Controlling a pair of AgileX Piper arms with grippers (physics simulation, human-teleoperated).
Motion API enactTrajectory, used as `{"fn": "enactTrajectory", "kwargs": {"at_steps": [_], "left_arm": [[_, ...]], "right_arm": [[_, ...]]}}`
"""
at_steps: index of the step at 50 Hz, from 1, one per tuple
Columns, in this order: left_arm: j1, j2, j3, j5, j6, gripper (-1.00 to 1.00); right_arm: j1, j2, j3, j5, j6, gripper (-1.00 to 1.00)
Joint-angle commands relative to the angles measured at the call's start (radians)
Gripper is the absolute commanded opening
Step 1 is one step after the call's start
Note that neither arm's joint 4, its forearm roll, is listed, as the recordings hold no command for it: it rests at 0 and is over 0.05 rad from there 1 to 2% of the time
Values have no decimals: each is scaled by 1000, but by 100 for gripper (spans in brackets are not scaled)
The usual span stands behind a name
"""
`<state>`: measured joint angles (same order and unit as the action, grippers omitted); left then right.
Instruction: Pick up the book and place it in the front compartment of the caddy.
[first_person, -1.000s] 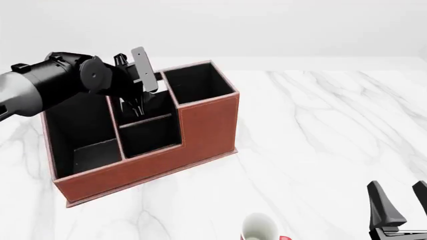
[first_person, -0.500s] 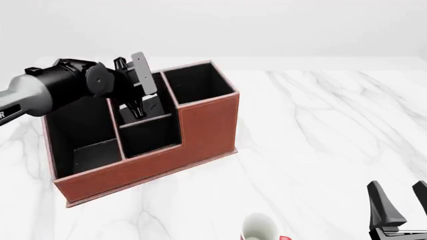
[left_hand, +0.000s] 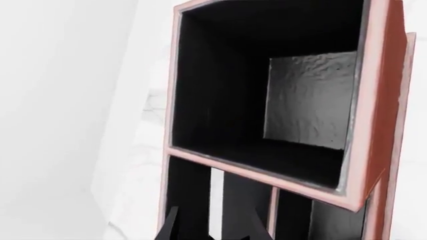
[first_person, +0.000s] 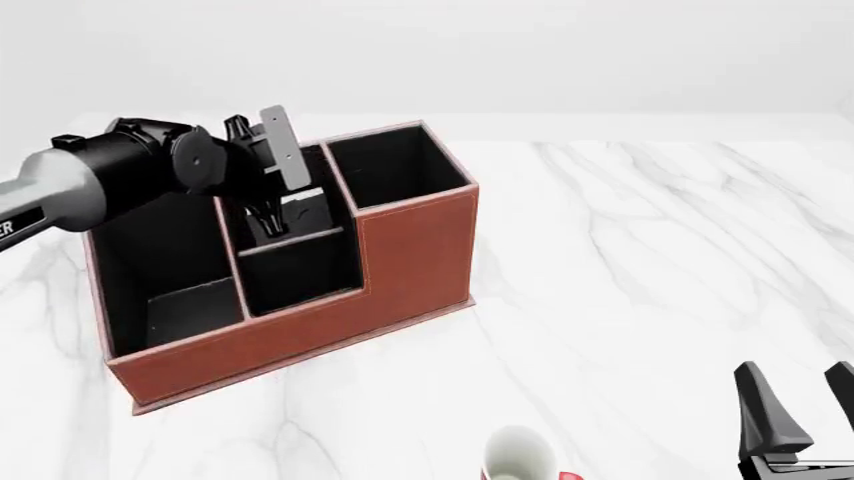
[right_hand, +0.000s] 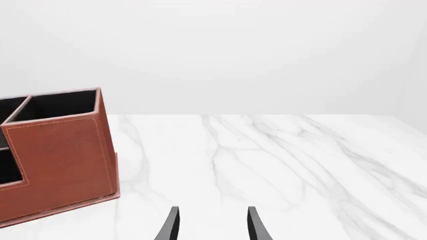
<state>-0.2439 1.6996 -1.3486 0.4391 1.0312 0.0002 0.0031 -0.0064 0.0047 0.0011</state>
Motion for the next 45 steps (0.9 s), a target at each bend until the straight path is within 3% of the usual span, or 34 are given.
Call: {"fn": "enactTrajectory", "kwargs": {"at_steps": [1, 23, 45], "left_arm": [[50, 0, 14, -9, -23, 100], [49, -81, 49, 34, -9, 100], [28, -319, 123, 186, 2, 100]], "right_arm": [[0, 0, 1, -1, 0, 100], [0, 0, 1, -1, -1, 100], [0, 0, 1, -2, 0, 100]]}}
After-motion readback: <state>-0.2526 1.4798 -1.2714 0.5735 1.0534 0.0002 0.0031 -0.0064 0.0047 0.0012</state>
